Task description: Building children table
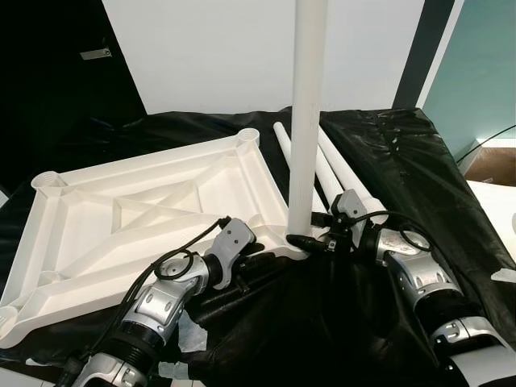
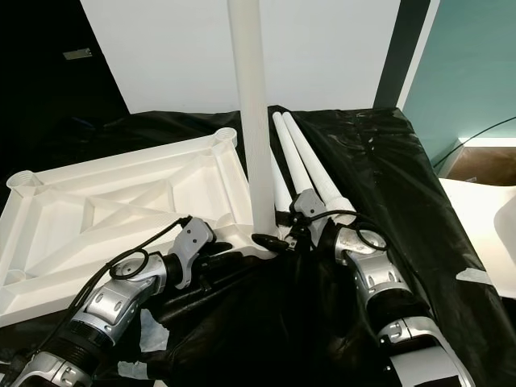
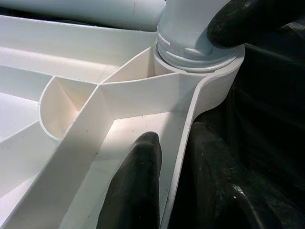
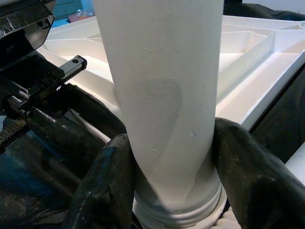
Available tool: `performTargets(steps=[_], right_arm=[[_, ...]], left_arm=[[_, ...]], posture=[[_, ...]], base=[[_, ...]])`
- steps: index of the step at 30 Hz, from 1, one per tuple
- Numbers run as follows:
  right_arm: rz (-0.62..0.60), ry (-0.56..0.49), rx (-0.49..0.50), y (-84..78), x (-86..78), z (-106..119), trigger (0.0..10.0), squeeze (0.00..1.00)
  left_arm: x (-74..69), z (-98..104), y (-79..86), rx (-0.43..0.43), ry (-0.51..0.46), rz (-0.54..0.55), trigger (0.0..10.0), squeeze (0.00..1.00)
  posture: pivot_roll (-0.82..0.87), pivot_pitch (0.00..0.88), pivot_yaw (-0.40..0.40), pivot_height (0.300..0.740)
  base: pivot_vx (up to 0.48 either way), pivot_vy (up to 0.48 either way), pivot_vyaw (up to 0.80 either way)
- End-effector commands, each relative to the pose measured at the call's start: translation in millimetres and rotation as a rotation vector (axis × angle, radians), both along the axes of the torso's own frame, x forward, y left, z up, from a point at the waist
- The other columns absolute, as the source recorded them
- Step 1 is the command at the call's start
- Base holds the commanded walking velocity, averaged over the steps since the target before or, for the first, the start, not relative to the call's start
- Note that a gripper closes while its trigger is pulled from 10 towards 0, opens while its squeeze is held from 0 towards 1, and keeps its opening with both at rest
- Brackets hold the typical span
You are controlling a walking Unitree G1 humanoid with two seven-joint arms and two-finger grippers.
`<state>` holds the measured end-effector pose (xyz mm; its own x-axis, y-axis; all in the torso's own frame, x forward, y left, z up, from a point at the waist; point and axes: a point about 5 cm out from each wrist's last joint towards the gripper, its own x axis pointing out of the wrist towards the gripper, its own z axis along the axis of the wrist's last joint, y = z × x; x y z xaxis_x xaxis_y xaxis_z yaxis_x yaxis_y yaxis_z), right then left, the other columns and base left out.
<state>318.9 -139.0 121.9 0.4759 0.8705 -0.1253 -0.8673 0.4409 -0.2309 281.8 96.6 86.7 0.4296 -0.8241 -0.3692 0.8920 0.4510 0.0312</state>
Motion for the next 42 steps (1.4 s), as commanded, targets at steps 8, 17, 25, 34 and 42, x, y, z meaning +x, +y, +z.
performTargets(steps=[8,17,25,34,42], right_arm=[[-0.458,-0.168,0.228,1.9,-15.5,-5.7,0.0,0.00],[-0.693,-0.233,0.282,-2.1,-26.7,-4.2,0.0,0.00],[-0.562,-0.169,0.242,20.2,-23.0,-6.4,10.0,1.00],[-0.347,-0.104,0.181,28.3,-14.1,-0.1,10.0,0.00],[-0.091,0.020,0.038,18.8,-10.5,-5.4,4.6,0.00]], left_arm=[[-23.6,-29.0,-1.3,0.026,0.181,-0.139,10.0,0.00],[-24.2,-29.2,-0.7,0.032,0.185,-0.147,10.0,0.00],[-23.6,-28.3,-3.1,0.031,0.183,-0.153,10.0,0.00],[-24.9,-29.3,-3.3,0.028,0.186,-0.151,10.0,0.00],[-23.3,-28.4,-4.0,0.027,0.183,-0.152,10.0,0.00]], posture=[[0.06,0.000,0.034,0.740],[0.05,0.000,0.044,0.740],[0.06,0.000,0.038,0.740],[0.05,0.000,0.037,0.740],[0.05,0.000,0.039,0.740]], base=[[0.000,0.000,0.00],[0.000,0.000,0.00],[0.000,0.000,0.00],[0.000,0.000,0.00],[0.000,0.000,0.00]])
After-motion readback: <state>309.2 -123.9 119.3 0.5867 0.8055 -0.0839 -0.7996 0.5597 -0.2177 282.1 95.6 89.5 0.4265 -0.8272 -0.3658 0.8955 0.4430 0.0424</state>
